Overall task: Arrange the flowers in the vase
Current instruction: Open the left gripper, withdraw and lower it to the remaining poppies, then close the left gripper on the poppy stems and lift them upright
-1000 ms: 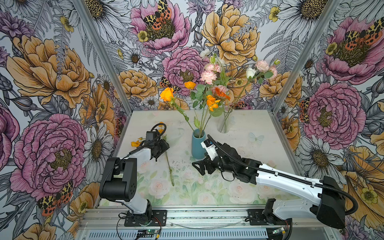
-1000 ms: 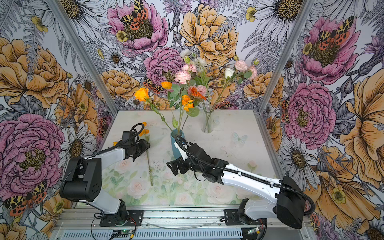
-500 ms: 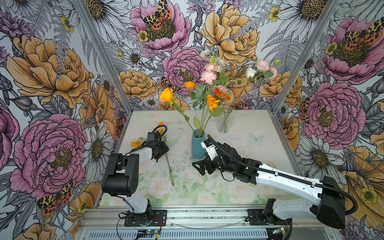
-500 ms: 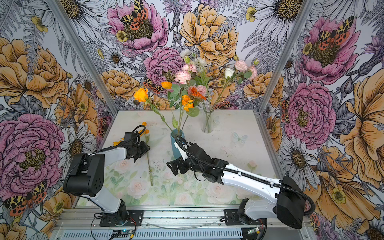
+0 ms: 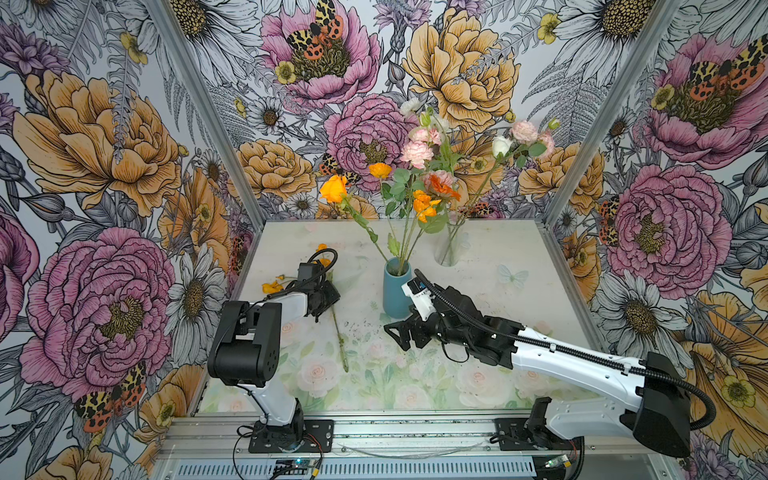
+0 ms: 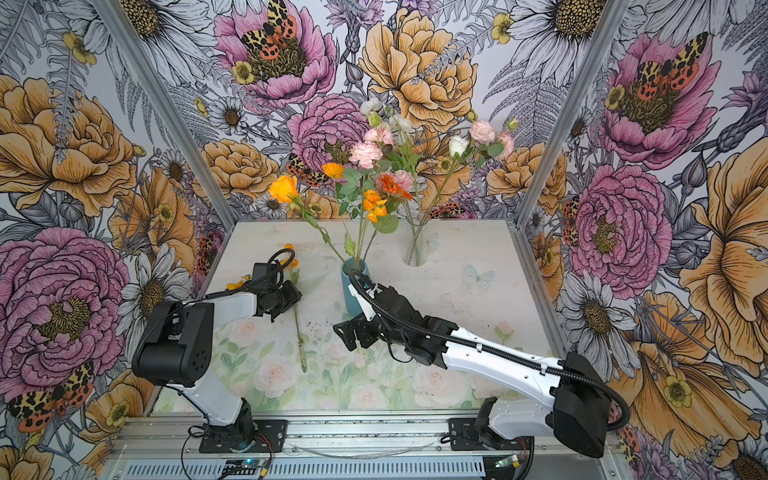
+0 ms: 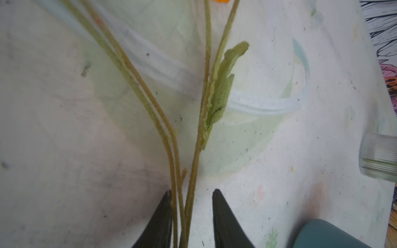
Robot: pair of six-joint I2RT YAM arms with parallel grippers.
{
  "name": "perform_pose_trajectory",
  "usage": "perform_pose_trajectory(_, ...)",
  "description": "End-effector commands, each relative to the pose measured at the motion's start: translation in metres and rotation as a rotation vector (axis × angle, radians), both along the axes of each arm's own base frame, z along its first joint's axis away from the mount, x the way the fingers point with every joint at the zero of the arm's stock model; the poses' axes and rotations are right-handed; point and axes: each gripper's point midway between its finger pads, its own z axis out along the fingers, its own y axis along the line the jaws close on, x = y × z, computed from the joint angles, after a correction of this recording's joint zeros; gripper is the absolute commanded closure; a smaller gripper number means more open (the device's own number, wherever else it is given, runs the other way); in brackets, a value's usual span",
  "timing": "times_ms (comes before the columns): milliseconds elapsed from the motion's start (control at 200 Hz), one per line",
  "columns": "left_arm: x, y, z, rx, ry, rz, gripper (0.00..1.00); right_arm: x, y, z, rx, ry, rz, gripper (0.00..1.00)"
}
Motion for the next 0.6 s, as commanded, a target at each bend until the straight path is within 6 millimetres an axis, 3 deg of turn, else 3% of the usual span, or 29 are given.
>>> perform_pose_trajectory(0,0.006,0.001,0.0,0.03,-0.012,-0.004,0.71,0.001,0.002,0.017,0.037,-0.019,-0.002,0.01)
perform_pose_trajectory(195,0.008,0.0,0.002,0.023,-0.016,-0.004,0.84,0.0,0.003,0.019,0.044,-0.019,0.005,0.0)
perform_pose_trajectory(370,0.012,-0.001,0.017,0.032,-0.06,-0.023,0.96,-0.001,0.004,0.016,0.038,-0.015,0.01,0.01)
perform_pose_trajectory(475,0.015,0.0,0.04,0.05,-0.12,-0.034,1.0,0.0,0.004,0.017,0.04,-0.016,0.01,0.0)
perform_pose_trajectory(595,0.013,0.005,0.083,0.127,-0.231,-0.031,1.0,0.003,0.006,0.022,0.037,-0.039,0.027,0.0)
